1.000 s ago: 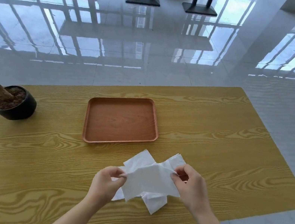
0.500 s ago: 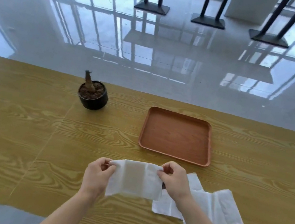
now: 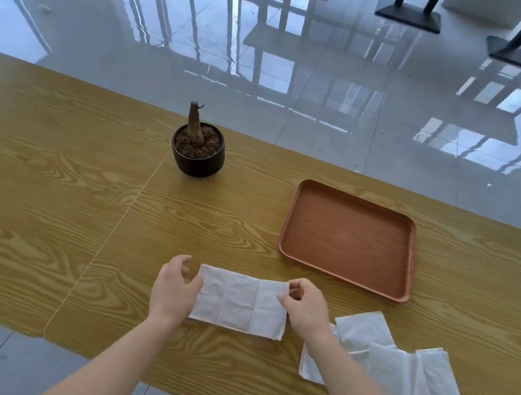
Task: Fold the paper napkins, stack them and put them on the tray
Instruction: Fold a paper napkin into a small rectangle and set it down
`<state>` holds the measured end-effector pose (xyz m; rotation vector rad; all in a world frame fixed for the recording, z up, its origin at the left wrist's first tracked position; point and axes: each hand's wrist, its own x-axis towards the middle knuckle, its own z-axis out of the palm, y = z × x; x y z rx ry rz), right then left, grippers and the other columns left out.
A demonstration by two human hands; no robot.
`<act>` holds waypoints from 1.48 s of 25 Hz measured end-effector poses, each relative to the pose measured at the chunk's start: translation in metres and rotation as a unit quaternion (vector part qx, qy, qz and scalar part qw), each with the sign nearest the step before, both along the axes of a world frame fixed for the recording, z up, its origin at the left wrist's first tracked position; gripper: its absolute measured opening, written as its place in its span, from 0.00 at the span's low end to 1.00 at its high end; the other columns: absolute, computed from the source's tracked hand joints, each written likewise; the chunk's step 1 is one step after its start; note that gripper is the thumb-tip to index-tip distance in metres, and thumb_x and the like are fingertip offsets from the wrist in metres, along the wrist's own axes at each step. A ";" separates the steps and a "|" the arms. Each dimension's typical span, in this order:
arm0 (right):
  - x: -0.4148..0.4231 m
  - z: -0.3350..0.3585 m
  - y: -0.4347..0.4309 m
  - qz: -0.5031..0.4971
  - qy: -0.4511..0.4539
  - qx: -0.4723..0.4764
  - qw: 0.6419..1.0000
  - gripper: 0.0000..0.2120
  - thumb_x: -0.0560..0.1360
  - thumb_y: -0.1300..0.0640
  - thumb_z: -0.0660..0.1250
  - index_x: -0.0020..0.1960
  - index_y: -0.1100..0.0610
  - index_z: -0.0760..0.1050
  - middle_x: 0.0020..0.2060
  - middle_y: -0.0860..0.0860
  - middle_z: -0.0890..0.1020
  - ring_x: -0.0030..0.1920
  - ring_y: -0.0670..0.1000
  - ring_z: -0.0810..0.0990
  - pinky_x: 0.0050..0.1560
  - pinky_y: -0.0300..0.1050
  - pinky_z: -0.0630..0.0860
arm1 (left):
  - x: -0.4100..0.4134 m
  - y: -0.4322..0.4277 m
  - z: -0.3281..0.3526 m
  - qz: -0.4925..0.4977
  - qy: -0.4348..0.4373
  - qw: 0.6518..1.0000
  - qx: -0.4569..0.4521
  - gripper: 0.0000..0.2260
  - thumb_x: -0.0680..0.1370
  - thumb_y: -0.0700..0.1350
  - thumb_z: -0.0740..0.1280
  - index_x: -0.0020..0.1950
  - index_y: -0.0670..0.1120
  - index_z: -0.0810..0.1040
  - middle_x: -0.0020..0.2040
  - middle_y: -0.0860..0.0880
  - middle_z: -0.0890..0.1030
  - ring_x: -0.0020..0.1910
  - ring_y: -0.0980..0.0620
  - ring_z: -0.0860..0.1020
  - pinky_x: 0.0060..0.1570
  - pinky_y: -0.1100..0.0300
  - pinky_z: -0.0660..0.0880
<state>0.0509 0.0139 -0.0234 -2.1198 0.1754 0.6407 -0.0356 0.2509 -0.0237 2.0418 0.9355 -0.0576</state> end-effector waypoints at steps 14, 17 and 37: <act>-0.039 0.005 -0.001 -0.076 -0.014 0.053 0.996 0.26 0.74 0.59 0.72 0.68 0.45 0.68 0.42 0.53 0.83 0.40 0.54 0.85 0.45 0.59 0.84 | -0.060 -0.066 -0.008 -0.322 -0.055 0.928 0.180 0.18 0.70 0.45 0.71 0.61 0.49 0.79 0.64 0.48 0.78 0.63 0.47 0.76 0.62 0.52 0.73; -0.043 0.011 0.018 -0.056 -0.005 0.147 0.988 0.21 0.75 0.58 0.72 0.65 0.46 0.71 0.41 0.51 0.85 0.39 0.50 0.86 0.42 0.53 0.85 | -0.062 -0.064 -0.007 -0.345 -0.001 0.908 0.238 0.18 0.66 0.44 0.72 0.56 0.50 0.81 0.63 0.47 0.80 0.67 0.44 0.76 0.65 0.45 0.74; -0.067 -0.015 -0.015 0.359 -0.269 -0.202 0.871 0.12 0.75 0.56 0.69 0.58 0.52 0.79 0.57 0.49 0.76 0.56 0.54 0.74 0.54 0.47 0.77 | -0.066 -0.055 -0.015 -0.373 0.018 0.886 0.274 0.24 0.75 0.50 0.66 0.71 0.50 0.72 0.74 0.44 0.72 0.75 0.43 0.67 0.68 0.45 0.72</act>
